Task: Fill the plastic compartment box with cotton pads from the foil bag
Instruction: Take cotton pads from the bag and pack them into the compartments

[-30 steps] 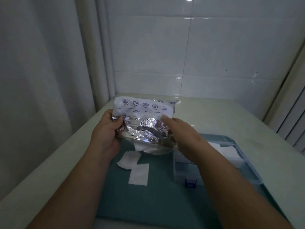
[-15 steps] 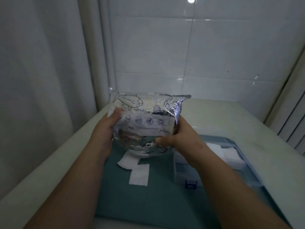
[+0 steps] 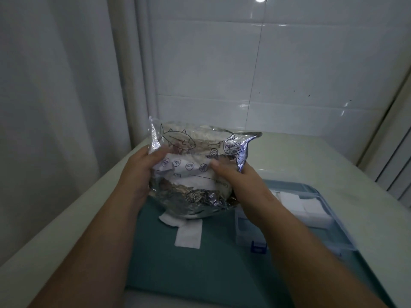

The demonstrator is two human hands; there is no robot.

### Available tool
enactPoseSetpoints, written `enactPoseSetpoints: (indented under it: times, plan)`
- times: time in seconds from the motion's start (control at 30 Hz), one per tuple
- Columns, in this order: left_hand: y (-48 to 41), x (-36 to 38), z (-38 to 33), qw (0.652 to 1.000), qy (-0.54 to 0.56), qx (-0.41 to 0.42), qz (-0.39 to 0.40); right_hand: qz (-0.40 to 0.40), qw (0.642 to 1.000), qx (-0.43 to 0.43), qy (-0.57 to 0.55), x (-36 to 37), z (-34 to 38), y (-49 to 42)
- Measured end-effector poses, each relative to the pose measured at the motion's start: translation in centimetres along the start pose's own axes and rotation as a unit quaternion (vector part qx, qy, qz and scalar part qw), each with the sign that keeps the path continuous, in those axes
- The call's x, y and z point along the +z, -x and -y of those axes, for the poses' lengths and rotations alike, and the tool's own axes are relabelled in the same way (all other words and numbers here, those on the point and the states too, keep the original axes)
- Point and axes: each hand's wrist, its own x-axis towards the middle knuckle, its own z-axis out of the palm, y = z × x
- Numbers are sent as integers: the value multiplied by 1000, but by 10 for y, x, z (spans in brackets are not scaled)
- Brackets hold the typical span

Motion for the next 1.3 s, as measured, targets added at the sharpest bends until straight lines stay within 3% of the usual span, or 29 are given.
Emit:
enactPoseSetpoints:
  times: [0.1, 0.17, 0.23, 0.37, 0.47, 0.63, 0.83, 1.07, 1.13, 1.2, 1.3]
  plan:
    - [-3, -7, -6, 998, -46, 33, -18, -24, 1000, -7, 16, -2, 1, -1]
    - [-4, -7, -7, 1000, 4, 13, 4, -32, 999, -9, 25, -3, 1, -1]
    - [-2, -3, -6, 998, 57, -12, 23, -18, 1000, 0, 19, -3, 2, 0]
    - [1, 3, -3, 998, 45, -33, 35, 26, 998, -18, -55, 1, 5, 1]
    - [1, 7, -1, 999, 10, -24, 19, -23, 995, -45, -90, 2, 8, 0]
    - [3, 10, 1, 1000, -17, -1, 11, -147, 987, -57, -8, 6, 8, -4]
    - [3, 1, -6, 991, 62, -76, 89, -199, 977, -65, -33, 4, 11, -5]
    - [2, 13, 2, 999, -35, -12, -31, -103, 991, -21, -84, -1, 11, -4]
    - [0, 15, 5, 994, -81, 17, -72, -85, 995, -5, -53, 1, 7, -5]
    - [2, 18, 6, 984, -147, 50, -87, -106, 994, 0, 26, 4, 6, -5]
    - [4, 17, 5, 988, -142, 34, -53, -161, 984, -40, 60, 3, 5, -5]
